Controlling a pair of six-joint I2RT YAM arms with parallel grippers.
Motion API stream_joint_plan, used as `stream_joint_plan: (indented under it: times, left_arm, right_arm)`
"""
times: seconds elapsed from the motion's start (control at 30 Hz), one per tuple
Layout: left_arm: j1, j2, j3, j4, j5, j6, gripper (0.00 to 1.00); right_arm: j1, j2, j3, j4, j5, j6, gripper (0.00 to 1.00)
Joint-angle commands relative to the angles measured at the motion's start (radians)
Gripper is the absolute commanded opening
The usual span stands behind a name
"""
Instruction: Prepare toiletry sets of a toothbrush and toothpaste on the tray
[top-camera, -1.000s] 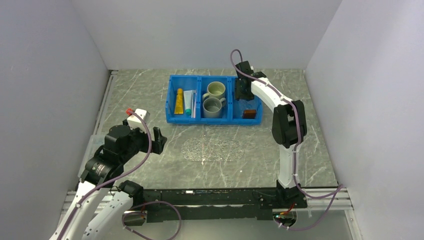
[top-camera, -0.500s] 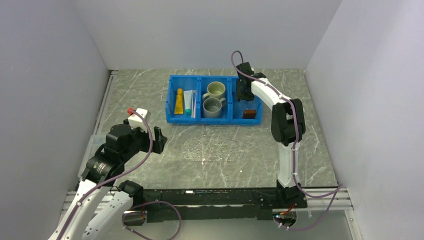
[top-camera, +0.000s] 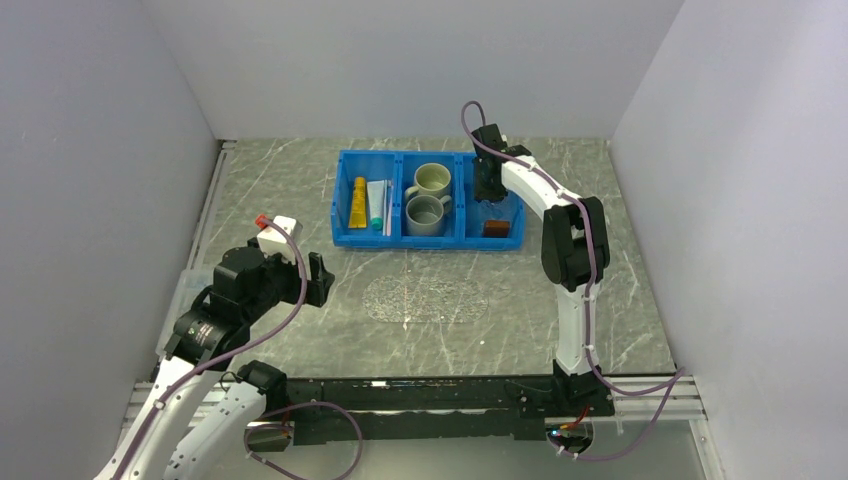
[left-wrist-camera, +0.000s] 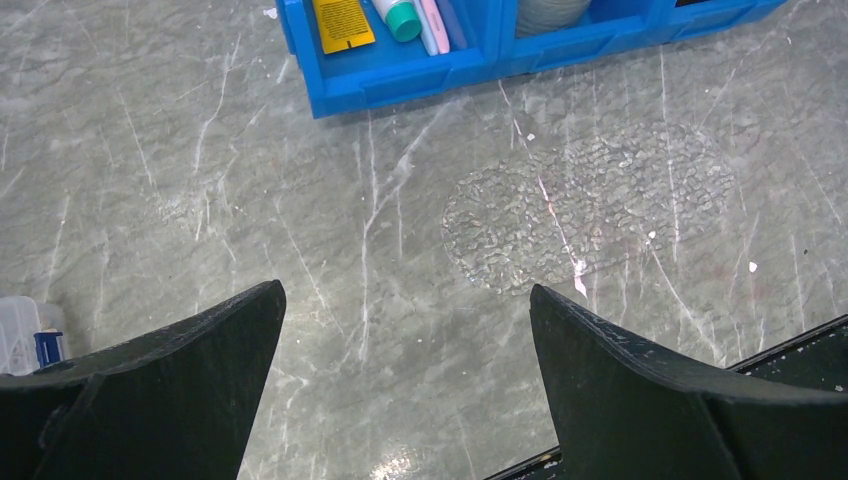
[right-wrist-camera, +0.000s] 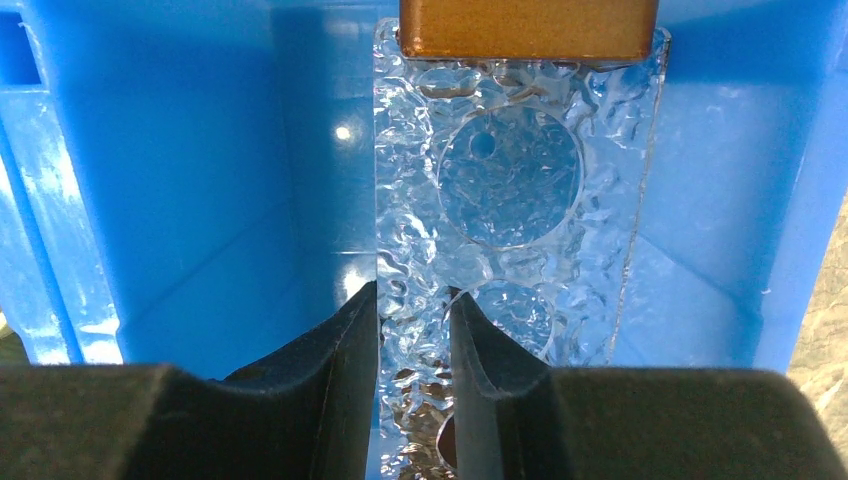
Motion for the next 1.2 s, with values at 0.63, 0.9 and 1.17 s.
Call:
stream_joint_plan:
  times: [0.63, 0.9, 1.17]
  left_arm:
    - [-0.004, -0.017, 0.002, 0.030, -0.007, 0.013, 1.00]
    - [-0.004, -0.029, 0.002, 0.031, -0.006, 0.012, 0.99]
    - [-0.004, -0.041, 0.003, 0.027, -0.008, 0.007, 0.99]
  right_arm:
    - [0.090, -0.151, 0.134, -0.114, 0.208, -0.016, 0.00]
    - [0.140, -0.289, 0.078, -0.161, 0.238, 0.024, 0.00]
    - [0.194, -0.452, -0.038, -0.198, 0.203, 0.077, 0.00]
